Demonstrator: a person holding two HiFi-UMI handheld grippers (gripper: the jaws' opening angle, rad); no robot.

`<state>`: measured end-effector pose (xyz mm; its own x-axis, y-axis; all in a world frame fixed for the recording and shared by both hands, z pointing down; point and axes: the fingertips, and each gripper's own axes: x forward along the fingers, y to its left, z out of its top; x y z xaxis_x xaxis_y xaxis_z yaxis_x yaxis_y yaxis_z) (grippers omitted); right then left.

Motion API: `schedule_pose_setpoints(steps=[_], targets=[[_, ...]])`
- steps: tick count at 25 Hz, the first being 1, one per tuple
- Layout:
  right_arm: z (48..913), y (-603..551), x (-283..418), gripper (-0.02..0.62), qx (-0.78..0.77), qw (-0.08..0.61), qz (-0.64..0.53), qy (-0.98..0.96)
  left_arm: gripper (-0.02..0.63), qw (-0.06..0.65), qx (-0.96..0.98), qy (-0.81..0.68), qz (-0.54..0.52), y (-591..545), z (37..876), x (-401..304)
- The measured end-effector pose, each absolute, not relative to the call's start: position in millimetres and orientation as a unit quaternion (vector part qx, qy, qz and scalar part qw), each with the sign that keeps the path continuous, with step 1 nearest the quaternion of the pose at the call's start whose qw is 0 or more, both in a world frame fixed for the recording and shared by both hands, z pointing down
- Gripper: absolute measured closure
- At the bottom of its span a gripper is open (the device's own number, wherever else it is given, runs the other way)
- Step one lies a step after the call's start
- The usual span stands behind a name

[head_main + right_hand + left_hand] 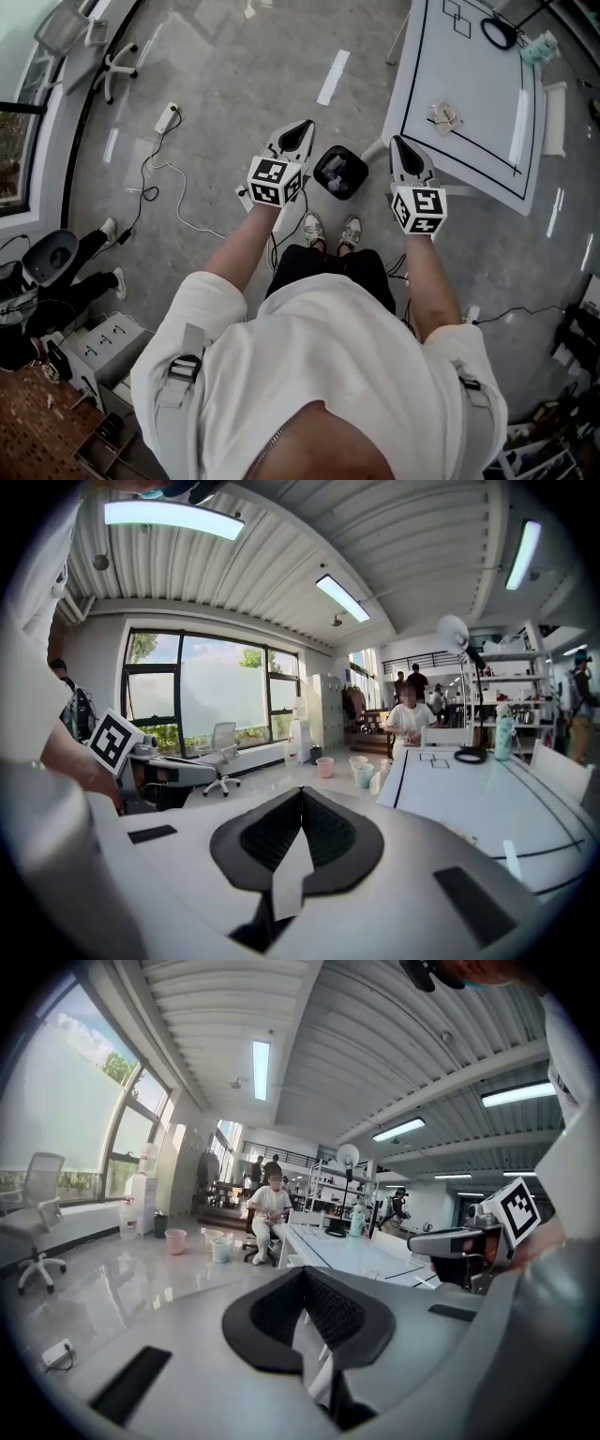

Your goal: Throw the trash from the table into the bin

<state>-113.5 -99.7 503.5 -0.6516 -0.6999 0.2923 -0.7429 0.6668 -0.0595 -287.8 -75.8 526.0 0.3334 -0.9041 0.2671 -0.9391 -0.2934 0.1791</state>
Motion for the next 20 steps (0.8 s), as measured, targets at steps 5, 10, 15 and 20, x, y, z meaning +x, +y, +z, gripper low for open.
schedule_pose_setpoints(steps=[5, 10, 15, 20], targets=[[460.7, -96.9, -92.2, 0.589, 0.430, 0.097, 0.060, -0.896, 0.595, 0.128, 0.814, -0.565, 0.043, -76.4, 483.3, -283.5], [432.0, -98.9, -74.0, 0.589, 0.454, 0.080, 0.040, -0.886, 0.595, 0.107, 0.827, -0.551, 0.026, -85.3, 451.2, -273.8], [421.1, -98.8, -59.6, 0.589, 0.470, 0.075, 0.030, -0.879, 0.595, 0.100, 0.834, -0.542, 0.018, -94.0, 437.6, -266.2], [414.6, -103.0, -48.4, 0.589, 0.486, 0.072, 0.026, -0.871, 0.595, 0.091, 0.841, -0.533, 0.015, -104.9, 426.1, -261.1]])
